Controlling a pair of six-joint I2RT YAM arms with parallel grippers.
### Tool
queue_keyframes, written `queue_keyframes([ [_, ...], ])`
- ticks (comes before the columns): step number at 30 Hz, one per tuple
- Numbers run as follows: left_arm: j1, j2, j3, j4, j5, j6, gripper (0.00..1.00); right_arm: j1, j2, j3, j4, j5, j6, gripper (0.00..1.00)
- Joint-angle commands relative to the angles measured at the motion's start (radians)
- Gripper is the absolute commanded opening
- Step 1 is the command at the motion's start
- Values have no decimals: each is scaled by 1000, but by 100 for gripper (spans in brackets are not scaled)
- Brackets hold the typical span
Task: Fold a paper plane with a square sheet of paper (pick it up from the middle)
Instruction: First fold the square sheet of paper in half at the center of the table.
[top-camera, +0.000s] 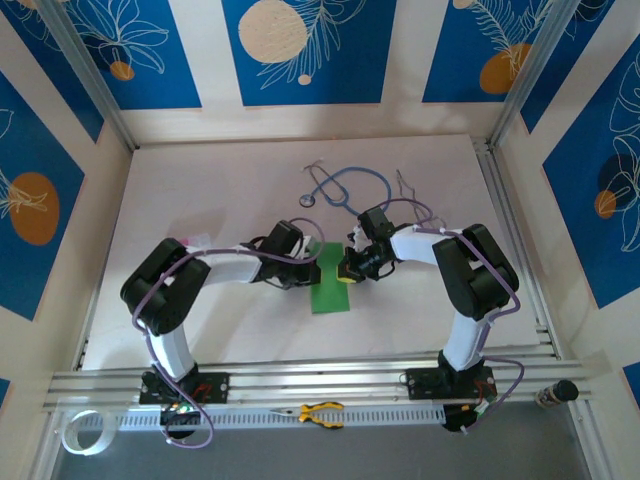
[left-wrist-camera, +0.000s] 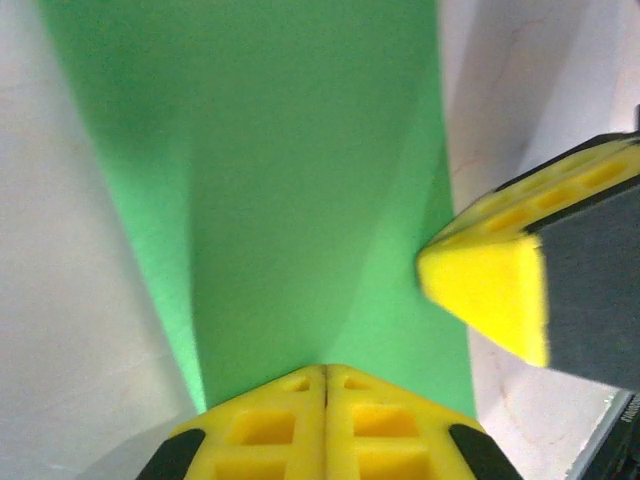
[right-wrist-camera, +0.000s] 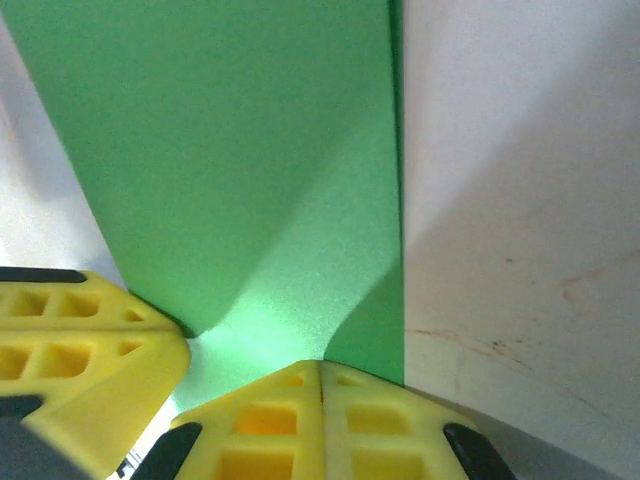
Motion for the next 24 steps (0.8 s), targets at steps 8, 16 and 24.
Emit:
queue_keyframes([
  [8,8,23,-54,-12,-41,34,0,0,60,-65,-60,147,19,0],
  [16,5,-75,13,-51,32,-24,0,0,57,-57,-64,147,19,0],
  [24,3,-67,-62,66,104,-138,0,0,57,-54,-68,147,21,0],
])
